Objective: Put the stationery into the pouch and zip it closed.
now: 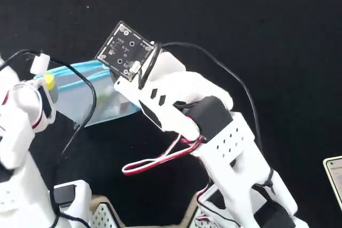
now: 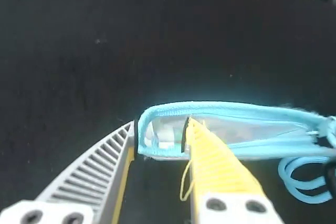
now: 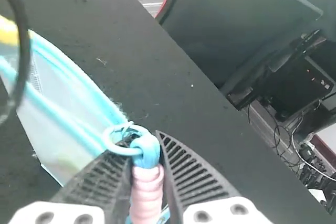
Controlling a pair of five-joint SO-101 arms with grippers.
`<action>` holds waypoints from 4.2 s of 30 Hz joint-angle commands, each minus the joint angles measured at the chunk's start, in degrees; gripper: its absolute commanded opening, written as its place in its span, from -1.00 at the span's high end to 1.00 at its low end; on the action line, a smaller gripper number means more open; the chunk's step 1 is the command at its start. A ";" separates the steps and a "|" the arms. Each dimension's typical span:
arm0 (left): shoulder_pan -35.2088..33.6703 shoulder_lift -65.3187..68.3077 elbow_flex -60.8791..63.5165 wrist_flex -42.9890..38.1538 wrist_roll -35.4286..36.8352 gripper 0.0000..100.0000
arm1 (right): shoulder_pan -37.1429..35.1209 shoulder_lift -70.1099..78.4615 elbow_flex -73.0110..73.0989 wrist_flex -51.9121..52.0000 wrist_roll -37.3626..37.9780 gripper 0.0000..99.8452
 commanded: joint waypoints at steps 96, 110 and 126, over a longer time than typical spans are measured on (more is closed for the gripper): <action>21.32 -40.00 35.56 -0.88 -11.43 0.66 | -13.89 -10.95 7.87 -1.05 13.71 0.98; 29.41 -40.00 33.98 -0.88 -4.75 0.54 | -13.89 -10.95 7.87 -1.05 13.71 0.98; 6.46 -40.00 36.62 -2.81 -14.15 0.54 | -13.89 -10.95 7.87 -0.97 13.71 0.98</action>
